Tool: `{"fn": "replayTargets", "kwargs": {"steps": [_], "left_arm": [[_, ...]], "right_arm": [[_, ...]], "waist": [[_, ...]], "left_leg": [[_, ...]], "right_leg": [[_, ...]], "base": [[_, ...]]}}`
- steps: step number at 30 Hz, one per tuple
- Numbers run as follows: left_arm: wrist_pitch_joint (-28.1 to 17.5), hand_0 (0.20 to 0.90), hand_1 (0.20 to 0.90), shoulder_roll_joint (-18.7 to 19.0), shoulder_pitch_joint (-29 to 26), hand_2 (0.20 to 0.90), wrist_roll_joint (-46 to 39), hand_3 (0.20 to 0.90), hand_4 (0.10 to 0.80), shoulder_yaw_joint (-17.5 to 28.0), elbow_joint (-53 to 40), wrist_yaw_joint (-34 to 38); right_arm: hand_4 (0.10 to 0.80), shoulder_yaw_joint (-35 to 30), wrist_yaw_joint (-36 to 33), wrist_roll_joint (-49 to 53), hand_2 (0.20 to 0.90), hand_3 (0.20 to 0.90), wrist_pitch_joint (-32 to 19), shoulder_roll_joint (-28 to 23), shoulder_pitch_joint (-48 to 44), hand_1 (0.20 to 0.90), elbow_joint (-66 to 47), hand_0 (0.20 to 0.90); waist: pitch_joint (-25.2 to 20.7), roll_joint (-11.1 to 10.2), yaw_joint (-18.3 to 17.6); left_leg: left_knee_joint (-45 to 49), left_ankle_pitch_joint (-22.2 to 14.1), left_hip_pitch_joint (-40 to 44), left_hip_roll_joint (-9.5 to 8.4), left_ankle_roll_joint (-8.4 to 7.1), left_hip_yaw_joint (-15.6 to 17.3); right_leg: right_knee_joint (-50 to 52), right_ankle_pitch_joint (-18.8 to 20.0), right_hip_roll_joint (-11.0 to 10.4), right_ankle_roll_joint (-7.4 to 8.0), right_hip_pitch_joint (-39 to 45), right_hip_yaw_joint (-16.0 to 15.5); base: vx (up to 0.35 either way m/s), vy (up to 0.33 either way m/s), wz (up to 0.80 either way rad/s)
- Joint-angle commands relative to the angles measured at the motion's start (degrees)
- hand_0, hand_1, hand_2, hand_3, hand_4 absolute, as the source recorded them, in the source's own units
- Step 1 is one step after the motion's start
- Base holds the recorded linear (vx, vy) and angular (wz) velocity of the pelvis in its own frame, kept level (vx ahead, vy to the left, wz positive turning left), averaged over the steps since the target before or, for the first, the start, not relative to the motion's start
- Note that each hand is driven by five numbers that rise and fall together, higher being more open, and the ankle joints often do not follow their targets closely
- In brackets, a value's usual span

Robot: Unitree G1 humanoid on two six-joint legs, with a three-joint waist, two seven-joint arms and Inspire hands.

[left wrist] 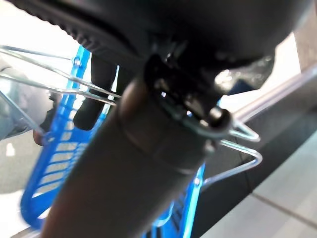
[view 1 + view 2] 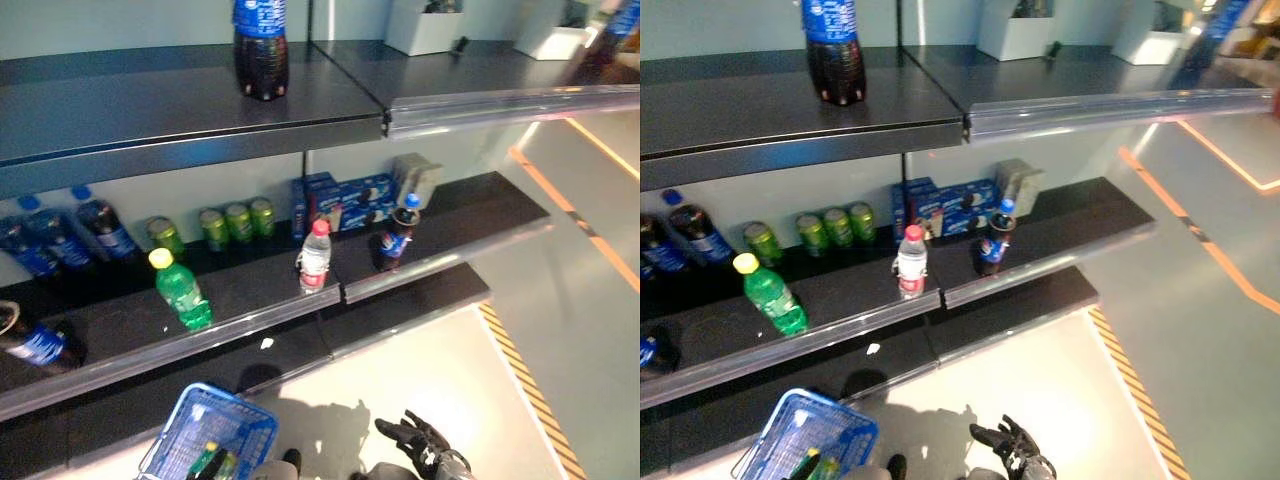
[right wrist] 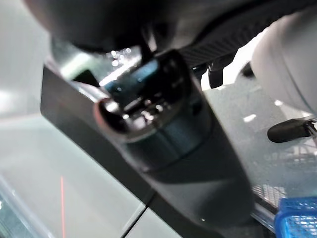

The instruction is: Pick up the drink and place into the basket.

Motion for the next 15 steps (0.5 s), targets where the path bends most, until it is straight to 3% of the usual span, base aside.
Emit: {"fn": "replayTargets", "kwargs": {"steps": [1, 4, 8, 9, 11, 12, 15], "left_arm": [[-5.4, 0.300, 0.300, 3.7, -2.2, 0.300, 1.5, 0.200, 0.100, -2.4, -6.8, 0.0], [-6.1, 0.300, 0.300, 3.1, -1.7, 0.300, 1.8, 0.200, 0.100, -1.8, -7.1, 2.0], [-6.8, 0.300, 0.300, 1.8, -0.6, 0.300, 1.2, 0.200, 0.100, -0.6, -6.2, 1.2], [-6.4, 0.300, 0.300, 1.3, -0.4, 0.300, 2.1, 0.200, 0.100, -0.3, -5.4, 0.6], [-6.5, 0.300, 0.300, 0.5, -0.3, 0.300, 2.8, 0.200, 0.100, -1.2, -5.0, -0.6], [-5.8, 0.300, 0.300, -0.1, -0.5, 0.300, 4.1, 0.200, 0.100, -2.2, -5.6, -1.0], [-4.9, 0.300, 0.300, -0.5, -0.4, 0.300, 4.5, 0.200, 0.100, -3.6, -7.3, -0.6]], "right_arm": [[0.800, -0.1, 0.5, 2.1, 0.900, 0.900, -2.0, 0.4, -0.6, 0.900, -2.5, 0.900], [0.800, 0.4, 0.2, 1.2, 0.900, 0.900, 0.2, 0.5, -0.6, 0.900, -3.8, 0.900], [0.800, 0.3, 0.3, -0.3, 0.900, 0.900, 2.0, -1.0, -0.2, 0.900, -5.6, 0.900], [0.800, 0.3, 0.0, -1.0, 0.900, 0.900, 1.9, -1.6, -0.1, 0.900, -5.4, 0.900], [0.800, -0.7, 0.2, -0.6, 0.900, 0.900, 1.6, -2.4, 0.1, 0.900, -5.3, 0.900], [0.800, -1.5, 0.7, -0.8, 0.900, 0.900, 0.3, -3.2, 0.9, 0.900, -5.4, 0.900], [0.800, -1.7, 3.1, -3.4, 0.900, 0.900, -1.2, -4.6, 2.2, 0.900, -7.2, 0.900]], "waist": [[-1.1, 1.3, -0.4], [-1.6, 0.3, 0.4], [-2.0, -1.2, 1.2], [-2.0, -1.2, 1.3], [-1.8, -1.0, 1.1], [-1.6, -0.5, 0.4], [-1.3, 0.5, -1.0]], "left_leg": [[3.1, -6.3, 1.6, 2.16, -2.72, 3.8], [4.2, -5.5, 1.2, 5.43, -4.66, 3.5], [4.0, -2.0, -0.3, 10.42, -7.96, 3.7], [2.9, -0.3, -0.5, 12.09, -8.74, 4.8], [1.4, 2.0, -1.3, 13.31, -9.31, 7.5], [0.3, 4.1, -2.1, 14.96, -10.21, 12.6], [-1.5, 6.4, -1.9, 16.49, -11.22, 15.7]], "right_leg": [[-7.2, 19.0, -2.4, 2.73, -0.9, 3.2], [-8.1, 13.4, -0.6, 3.00, 3.1, -0.3], [-10.3, 10.7, 1.9, 0.86, 5.9, -2.3], [-11.2, 10.4, 2.6, 0.14, 6.5, -3.6], [-12.4, 10.4, 3.0, -0.68, 7.6, -6.8], [-12.7, 10.1, 3.0, -1.25, 8.2, -10.7], [-11.9, 9.7, 2.7, -1.77, 8.0, -14.1]], "base": [[0.066, -0.424, 0.61], [0.046, -0.425, 0.55], [0.018, -0.406, 0.44], [-0.018, -0.264, 0.35], [-0.070, -0.176, 0.62], [-0.097, -0.061, 0.84], [-0.076, 0.036, 0.94]]}}
